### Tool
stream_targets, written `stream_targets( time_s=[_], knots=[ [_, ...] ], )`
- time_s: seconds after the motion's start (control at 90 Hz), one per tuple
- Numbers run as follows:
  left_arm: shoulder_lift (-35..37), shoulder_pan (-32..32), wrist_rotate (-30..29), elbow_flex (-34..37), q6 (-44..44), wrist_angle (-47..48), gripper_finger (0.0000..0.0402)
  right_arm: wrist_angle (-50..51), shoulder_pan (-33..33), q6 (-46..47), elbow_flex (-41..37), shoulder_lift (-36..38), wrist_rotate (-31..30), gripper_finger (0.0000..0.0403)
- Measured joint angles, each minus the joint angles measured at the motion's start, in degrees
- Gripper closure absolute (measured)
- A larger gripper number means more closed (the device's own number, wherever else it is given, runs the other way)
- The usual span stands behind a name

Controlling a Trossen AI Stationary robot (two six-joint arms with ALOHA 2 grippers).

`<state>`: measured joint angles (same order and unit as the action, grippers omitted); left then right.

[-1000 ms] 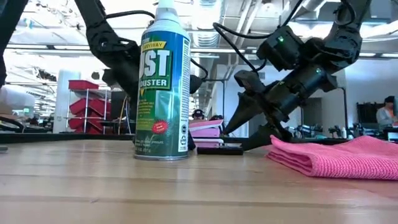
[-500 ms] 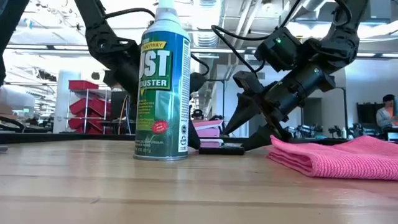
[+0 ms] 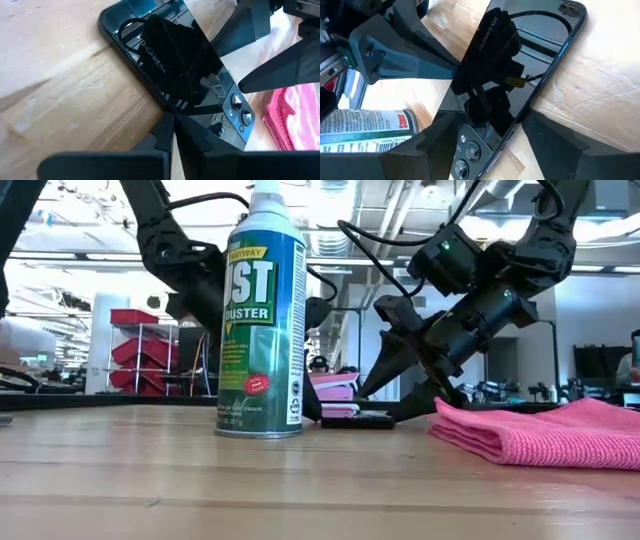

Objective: Apply microfiber cloth
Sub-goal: Prepare the black cellphone

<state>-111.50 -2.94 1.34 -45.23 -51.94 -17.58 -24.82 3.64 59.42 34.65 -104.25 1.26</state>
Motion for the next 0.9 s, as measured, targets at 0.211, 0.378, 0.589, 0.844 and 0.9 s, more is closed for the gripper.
stream_targets(
  time_s=[0.211,0.378,0.589,0.844,0.9],
  knots=[
    [0.0,0.0,-0.1,0.0,-0.1,-0.1,0.0402,-0.8,0.4,0.0,0.0,-0.9,-0.7,0.0182],
    [0.0,0.0,-0.1,0.0,0.1,0.0,0.0402,1.0,0.8,-2.1,0.2,-0.9,-0.2,0.0182],
    [0.0,0.0,-0.1,0.0,0.2,0.0,0.0402,0.9,1.6,-3.0,-0.2,-0.9,0.1,0.0182],
    [0.0,0.0,-0.2,0.0,0.2,0.0,0.0402,-1.1,1.0,-2.7,-0.5,-0.9,-1.2,0.0182],
    [0.0,0.0,-0.3,0.0,0.2,-0.1,0.0402,-1.0,1.0,-2.7,-0.3,-0.9,-1.4,0.0182]
  ],
)
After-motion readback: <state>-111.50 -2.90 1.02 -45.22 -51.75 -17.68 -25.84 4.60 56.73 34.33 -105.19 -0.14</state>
